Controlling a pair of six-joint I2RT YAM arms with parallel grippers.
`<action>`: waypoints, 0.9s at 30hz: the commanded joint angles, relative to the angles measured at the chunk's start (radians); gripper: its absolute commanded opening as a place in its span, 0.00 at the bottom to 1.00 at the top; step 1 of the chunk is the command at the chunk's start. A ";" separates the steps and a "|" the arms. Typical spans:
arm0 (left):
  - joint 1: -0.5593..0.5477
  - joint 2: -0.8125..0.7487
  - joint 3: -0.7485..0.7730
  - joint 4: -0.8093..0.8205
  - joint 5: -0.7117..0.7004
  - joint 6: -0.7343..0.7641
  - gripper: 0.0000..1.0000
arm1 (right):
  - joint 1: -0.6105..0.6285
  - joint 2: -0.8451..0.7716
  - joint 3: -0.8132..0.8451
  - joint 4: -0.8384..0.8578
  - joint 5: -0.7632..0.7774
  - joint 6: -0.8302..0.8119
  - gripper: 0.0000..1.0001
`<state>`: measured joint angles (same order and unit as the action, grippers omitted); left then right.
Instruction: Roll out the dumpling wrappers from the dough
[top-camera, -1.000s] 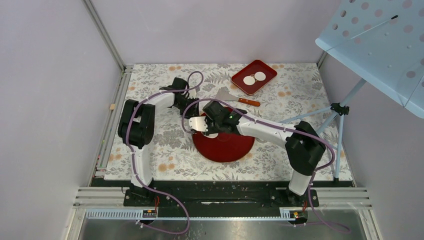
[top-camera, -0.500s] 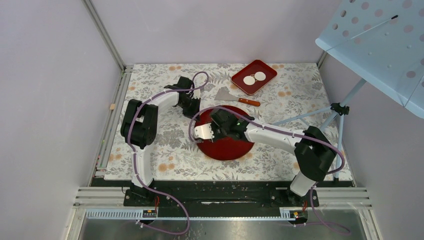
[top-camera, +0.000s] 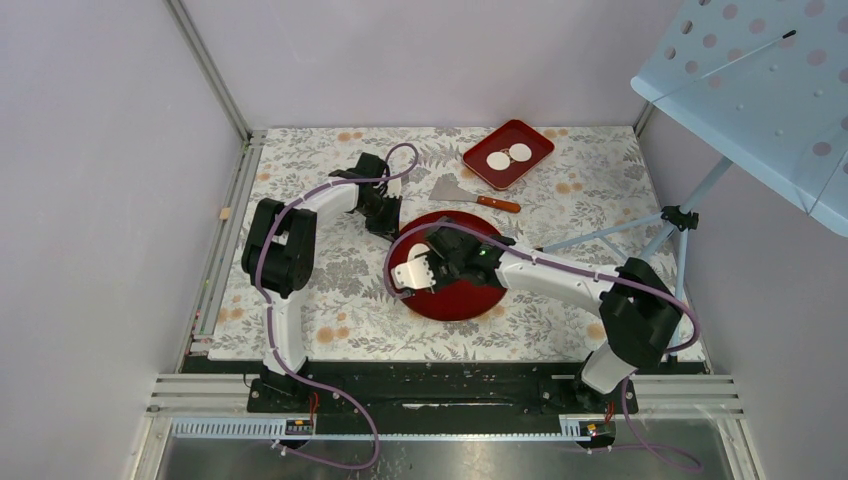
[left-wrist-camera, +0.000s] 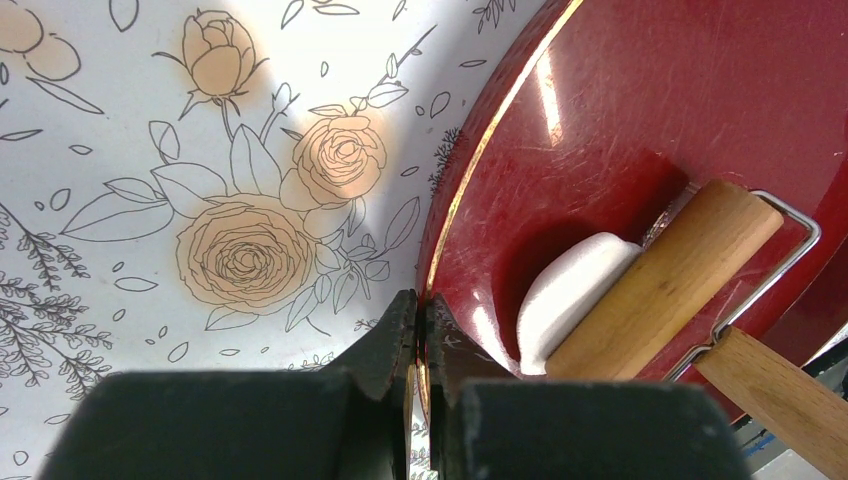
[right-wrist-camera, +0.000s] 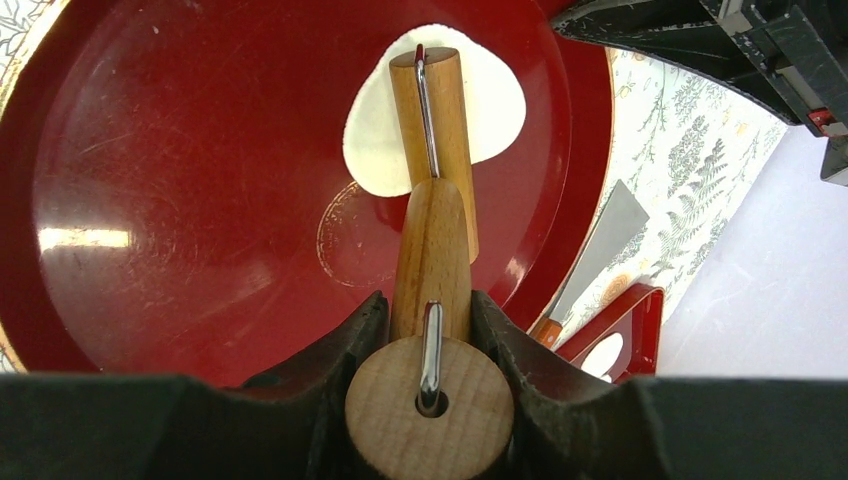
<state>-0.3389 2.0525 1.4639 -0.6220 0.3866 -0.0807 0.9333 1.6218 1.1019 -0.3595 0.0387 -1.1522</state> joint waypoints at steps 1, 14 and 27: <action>-0.003 0.035 0.012 0.045 -0.079 -0.017 0.00 | 0.022 0.051 -0.071 -0.407 -0.109 0.006 0.00; -0.002 0.017 -0.015 0.068 -0.088 -0.021 0.00 | 0.022 0.062 -0.099 -0.509 -0.139 0.034 0.00; -0.002 0.011 -0.023 0.074 -0.088 -0.022 0.00 | 0.022 0.073 -0.117 -0.566 -0.166 0.055 0.00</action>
<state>-0.3389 2.0525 1.4635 -0.6205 0.3813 -0.0849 0.9398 1.5970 1.0981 -0.4644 0.0071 -1.1618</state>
